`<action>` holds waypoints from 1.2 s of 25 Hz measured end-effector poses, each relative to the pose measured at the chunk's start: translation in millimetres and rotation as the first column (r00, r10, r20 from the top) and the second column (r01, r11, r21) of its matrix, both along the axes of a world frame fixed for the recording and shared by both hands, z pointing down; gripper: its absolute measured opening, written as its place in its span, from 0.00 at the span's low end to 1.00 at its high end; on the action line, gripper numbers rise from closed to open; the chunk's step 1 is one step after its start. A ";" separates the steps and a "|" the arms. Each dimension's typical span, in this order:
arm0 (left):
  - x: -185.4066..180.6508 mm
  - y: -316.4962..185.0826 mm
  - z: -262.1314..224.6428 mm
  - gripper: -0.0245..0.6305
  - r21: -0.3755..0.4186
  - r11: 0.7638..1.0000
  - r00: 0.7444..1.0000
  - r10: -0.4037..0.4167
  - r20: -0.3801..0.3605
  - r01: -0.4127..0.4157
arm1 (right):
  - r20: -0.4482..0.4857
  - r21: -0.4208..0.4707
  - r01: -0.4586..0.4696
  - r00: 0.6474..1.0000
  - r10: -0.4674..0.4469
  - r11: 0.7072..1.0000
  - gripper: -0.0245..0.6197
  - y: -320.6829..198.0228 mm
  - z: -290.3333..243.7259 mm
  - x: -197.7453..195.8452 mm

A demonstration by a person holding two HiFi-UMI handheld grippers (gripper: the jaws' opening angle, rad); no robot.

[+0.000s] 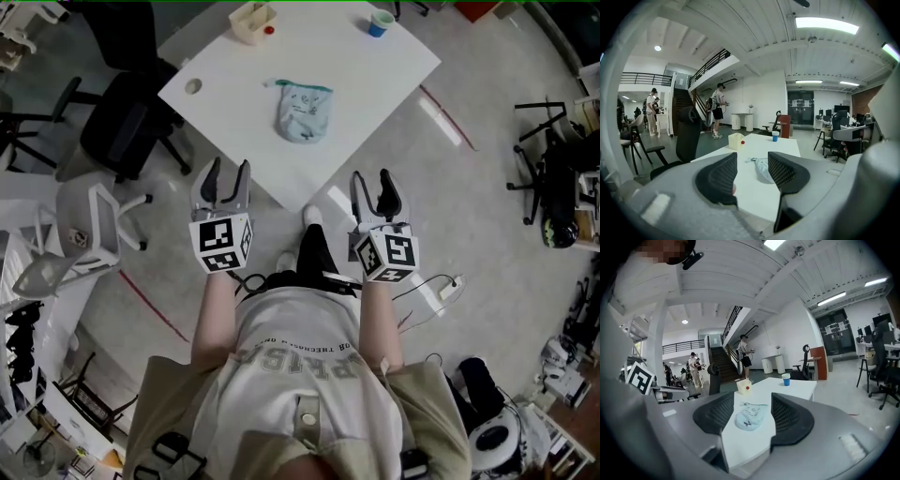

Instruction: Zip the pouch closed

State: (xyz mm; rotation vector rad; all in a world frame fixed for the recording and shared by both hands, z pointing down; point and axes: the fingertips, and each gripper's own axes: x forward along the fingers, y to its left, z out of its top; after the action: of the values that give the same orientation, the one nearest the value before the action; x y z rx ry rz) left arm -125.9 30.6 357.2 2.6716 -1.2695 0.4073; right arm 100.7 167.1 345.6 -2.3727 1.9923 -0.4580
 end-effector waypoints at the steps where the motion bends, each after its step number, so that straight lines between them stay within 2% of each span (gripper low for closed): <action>1: 5.7 -5.9 -0.4 0.36 -0.001 1.000 1.000 0.001 0.005 -0.001 | 0.006 0.003 0.005 1.000 -0.005 1.000 0.38 -7.2 -0.1 5.2; 6: 41.1 -36.5 -2.6 0.35 -0.016 1.000 0.999 0.015 0.034 -0.015 | 0.029 0.010 0.039 0.999 -0.039 0.999 0.38 -44.7 2.2 35.7; 16: 90.2 -91.3 5.0 0.35 -0.037 0.998 0.996 -0.048 0.074 0.051 | 0.038 -0.013 0.118 0.992 -0.117 0.993 0.38 -121.7 11.6 101.6; 24: 105.0 -112.8 19.2 0.35 -0.060 0.993 0.989 -0.093 0.119 0.101 | 0.041 -0.038 0.209 0.977 -0.207 0.977 0.38 -165.6 25.3 127.1; 30: 110.2 -126.7 40.2 0.35 -0.099 0.993 0.983 -0.042 0.181 0.061 | 0.010 -0.095 0.283 0.959 -0.283 0.954 0.38 -192.3 39.2 135.8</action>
State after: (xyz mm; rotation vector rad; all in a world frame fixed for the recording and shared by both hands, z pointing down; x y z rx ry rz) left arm -15.8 -96.1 397.4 2.5568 -1.3217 0.6995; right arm 236.5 -25.2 384.9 -2.1421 2.3758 -0.5670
